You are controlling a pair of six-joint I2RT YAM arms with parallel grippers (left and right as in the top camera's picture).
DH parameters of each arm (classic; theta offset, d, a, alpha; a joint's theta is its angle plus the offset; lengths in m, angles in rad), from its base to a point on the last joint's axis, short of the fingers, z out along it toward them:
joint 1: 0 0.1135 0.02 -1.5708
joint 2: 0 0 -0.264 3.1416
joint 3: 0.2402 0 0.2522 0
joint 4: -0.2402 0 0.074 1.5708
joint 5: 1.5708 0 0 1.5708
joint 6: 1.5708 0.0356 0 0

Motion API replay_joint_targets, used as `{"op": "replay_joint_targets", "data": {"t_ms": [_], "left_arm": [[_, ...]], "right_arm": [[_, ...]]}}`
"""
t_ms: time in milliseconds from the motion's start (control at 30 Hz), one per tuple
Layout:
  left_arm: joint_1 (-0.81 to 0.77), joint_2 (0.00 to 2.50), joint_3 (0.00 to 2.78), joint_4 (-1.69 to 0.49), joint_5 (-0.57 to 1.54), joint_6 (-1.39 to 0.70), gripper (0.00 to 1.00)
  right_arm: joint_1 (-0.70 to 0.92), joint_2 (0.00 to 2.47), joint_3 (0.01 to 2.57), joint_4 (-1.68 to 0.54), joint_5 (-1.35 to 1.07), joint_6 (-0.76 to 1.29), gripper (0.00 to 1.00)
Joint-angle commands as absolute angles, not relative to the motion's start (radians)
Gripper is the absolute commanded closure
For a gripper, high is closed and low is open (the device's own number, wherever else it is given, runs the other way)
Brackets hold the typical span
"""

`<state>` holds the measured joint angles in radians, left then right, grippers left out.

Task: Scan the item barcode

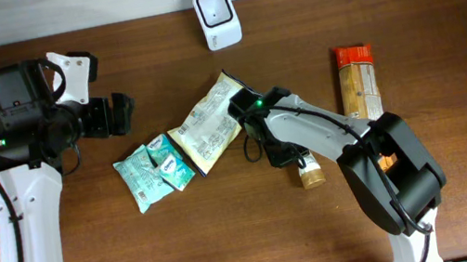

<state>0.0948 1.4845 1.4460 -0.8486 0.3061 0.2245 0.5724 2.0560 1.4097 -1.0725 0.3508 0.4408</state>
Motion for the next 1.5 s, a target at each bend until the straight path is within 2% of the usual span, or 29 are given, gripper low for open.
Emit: {"op": "replay_joint_targets", "data": {"t_ms": [0,67,133,233,267,333,467,567,600,667,700,733,767,833,1000,1100,1200,1367,1467], "left_arm": [[0.097,1.470,1.460,-0.850,0.310,0.241,0.01],[0.097,1.470,1.460,-0.850,0.310,0.241,0.01],[0.097,1.470,1.460,-0.850,0.310,0.241,0.01],[0.097,1.470,1.460,-0.850,0.310,0.241,0.01],[0.097,1.470,1.460,-0.850,0.310,0.241,0.01],[0.097,1.470,1.460,-0.850,0.310,0.241,0.01],[0.097,1.470,1.460,-0.850,0.310,0.241,0.01],[0.097,1.470,1.460,-0.850,0.310,0.241,0.01],[0.097,1.470,1.460,-0.850,0.310,0.241,0.01],[0.097,1.470,1.460,-0.850,0.310,0.241,0.01],[0.097,1.470,1.460,-0.850,0.310,0.241,0.01],[0.097,1.470,1.460,-0.850,0.310,0.241,0.01],[0.097,1.470,1.460,-0.850,0.310,0.241,0.01],[0.097,1.470,1.460,-0.850,0.310,0.241,0.01],[0.097,1.470,1.460,-0.850,0.310,0.241,0.01],[0.097,1.470,1.460,-0.850,0.310,0.241,0.01],[0.097,1.470,1.460,-0.850,0.310,0.241,0.01],[0.097,1.470,1.460,-0.850,0.307,0.241,0.01],[0.097,1.470,1.460,-0.850,0.307,0.241,0.01]], "right_arm": [[0.570,2.071,1.400,-1.089,0.371,0.447,0.96],[0.574,2.071,1.432,-1.132,0.357,0.447,0.94],[0.593,2.071,1.453,-1.145,0.319,0.447,0.77],[0.671,2.071,1.454,-1.142,0.303,0.446,0.71],[0.709,2.071,1.454,-1.134,0.314,0.446,0.58],[0.748,2.071,1.454,-1.121,0.327,0.445,0.53],[0.805,2.071,1.475,-1.128,0.316,0.446,0.53],[0.786,2.062,1.592,-1.213,0.263,0.446,0.66],[0.741,2.043,1.711,-1.269,0.207,0.445,0.67],[0.689,2.026,1.795,-1.309,0.160,0.445,0.65],[0.655,2.019,1.825,-1.323,0.125,0.445,0.61],[0.579,2.007,1.846,-1.333,0.031,0.414,0.50],[0.517,2.008,1.845,-1.338,-0.061,0.365,0.46],[0.402,2.030,1.808,-1.348,-0.192,0.279,0.44],[0.259,2.068,1.609,-1.259,-0.442,0.096,0.44],[0.247,2.068,1.519,-1.177,-0.467,0.068,0.45],[0.255,2.066,1.507,-1.174,-0.450,0.029,0.57],[0.264,2.053,1.589,-1.267,-0.404,0.029,0.57],[0.358,2.032,1.628,-1.286,-0.415,0.040,0.57]]}}
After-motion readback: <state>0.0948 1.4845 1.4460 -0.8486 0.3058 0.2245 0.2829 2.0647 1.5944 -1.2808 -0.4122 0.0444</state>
